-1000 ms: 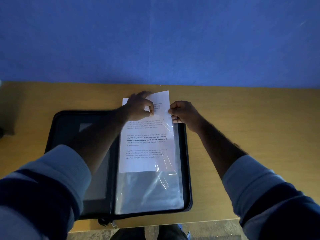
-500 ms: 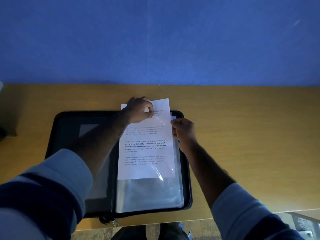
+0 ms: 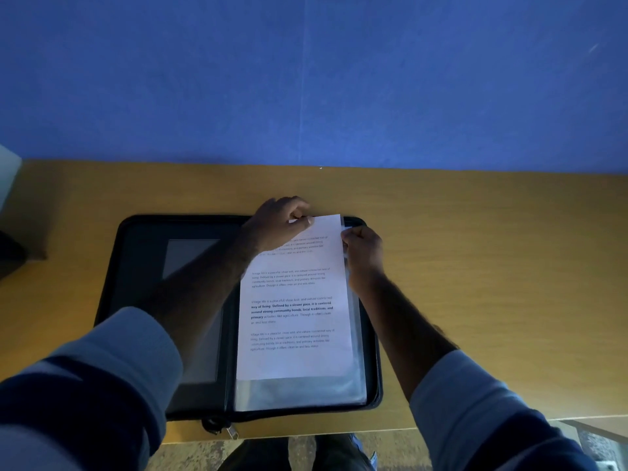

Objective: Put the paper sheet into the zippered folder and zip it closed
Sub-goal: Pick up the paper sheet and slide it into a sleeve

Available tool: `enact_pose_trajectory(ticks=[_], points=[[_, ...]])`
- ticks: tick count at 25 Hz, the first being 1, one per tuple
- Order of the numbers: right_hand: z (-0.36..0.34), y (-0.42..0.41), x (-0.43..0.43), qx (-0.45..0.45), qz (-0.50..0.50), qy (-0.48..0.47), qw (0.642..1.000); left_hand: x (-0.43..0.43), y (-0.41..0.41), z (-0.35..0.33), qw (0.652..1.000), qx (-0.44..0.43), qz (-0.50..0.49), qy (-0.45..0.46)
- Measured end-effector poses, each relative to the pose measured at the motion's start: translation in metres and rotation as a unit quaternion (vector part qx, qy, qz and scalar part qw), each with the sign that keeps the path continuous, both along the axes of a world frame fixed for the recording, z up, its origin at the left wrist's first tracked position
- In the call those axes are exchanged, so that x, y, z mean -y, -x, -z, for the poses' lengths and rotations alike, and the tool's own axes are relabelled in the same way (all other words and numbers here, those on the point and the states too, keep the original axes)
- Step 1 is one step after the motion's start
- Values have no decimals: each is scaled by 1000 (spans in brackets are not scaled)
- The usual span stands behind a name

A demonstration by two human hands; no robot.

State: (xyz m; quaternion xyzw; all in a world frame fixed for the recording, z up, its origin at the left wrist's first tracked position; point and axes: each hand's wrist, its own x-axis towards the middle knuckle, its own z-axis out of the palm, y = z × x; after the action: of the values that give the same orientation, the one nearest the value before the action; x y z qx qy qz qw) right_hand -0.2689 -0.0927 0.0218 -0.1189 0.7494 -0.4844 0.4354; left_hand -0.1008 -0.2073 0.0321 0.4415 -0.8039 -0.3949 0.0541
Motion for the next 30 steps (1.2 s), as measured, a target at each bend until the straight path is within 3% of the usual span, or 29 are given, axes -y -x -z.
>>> enact_pose_trajectory(ticks=[8, 16, 19, 21, 24, 27, 30], points=[[1, -3, 4, 11, 30, 10, 999, -16, 0, -9, 997, -34, -7, -68], [-9, -8, -2, 20, 60, 19, 998, -30, 5, -13, 997, -19, 13, -78], [-12, -9, -4, 16, 66, 21, 997, -34, 8, -7, 999, -20, -3, -33], [-12, -8, -4, 6, 65, 16, 998, -34, 7, -1, 998, 11, -9, 64], [-9, -6, -5, -35, 47, -3, 998, -45, -3, 8, 980, 95, -31, 171], [-3, -4, -8, -119, 3, -29, 992, -94, -30, 23, 979, 96, -104, 146], [-2, -7, -17, -239, -62, -89, 965, -153, -66, 44, 973, 118, -106, 168]])
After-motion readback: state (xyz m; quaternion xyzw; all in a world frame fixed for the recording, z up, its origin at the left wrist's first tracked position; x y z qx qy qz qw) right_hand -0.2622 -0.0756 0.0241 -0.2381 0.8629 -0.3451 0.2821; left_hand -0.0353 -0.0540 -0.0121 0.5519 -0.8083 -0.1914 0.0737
